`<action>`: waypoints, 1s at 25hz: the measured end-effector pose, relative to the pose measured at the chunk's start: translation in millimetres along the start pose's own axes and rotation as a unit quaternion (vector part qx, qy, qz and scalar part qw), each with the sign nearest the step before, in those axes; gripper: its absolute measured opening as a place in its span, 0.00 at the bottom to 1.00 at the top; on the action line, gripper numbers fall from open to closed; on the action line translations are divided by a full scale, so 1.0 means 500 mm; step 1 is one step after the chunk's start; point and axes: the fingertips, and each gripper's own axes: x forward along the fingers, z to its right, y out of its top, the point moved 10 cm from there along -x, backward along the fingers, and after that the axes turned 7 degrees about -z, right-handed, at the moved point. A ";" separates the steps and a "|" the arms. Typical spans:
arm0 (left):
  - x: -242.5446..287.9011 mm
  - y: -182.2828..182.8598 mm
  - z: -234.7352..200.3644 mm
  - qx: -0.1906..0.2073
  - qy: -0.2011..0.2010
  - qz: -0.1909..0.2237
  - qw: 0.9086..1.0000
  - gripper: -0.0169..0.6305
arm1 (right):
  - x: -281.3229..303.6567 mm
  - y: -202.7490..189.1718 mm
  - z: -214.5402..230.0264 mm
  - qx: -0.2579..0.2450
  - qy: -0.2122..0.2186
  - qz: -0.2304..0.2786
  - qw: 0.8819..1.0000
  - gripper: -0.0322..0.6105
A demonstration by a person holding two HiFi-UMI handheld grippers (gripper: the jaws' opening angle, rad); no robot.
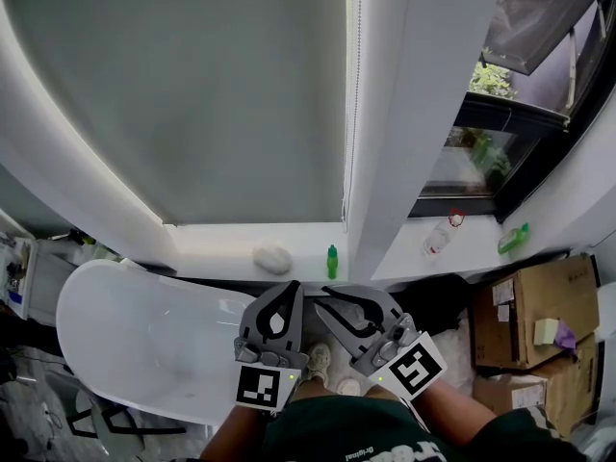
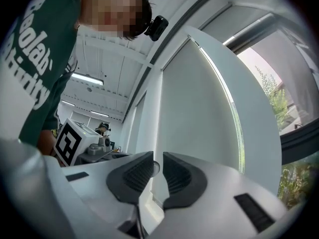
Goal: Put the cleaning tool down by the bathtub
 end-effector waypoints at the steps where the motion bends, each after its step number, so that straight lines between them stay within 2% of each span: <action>1: -0.001 0.001 0.008 0.001 -0.003 0.000 1.000 0.04 | -0.009 -0.001 0.000 0.003 -0.004 0.001 1.000 0.14; 7: -0.025 0.006 0.057 0.002 -0.008 0.004 1.000 0.04 | -0.056 0.001 -0.023 0.007 -0.004 0.005 1.000 0.07; 14: -0.049 0.005 0.101 0.004 -0.018 0.007 1.000 0.04 | -0.088 -0.006 -0.054 0.015 -0.005 -0.004 1.000 0.07; 25: -0.084 0.002 0.134 0.005 -0.018 0.010 1.000 0.04 | -0.135 -0.009 -0.070 0.015 -0.041 -0.016 0.999 0.07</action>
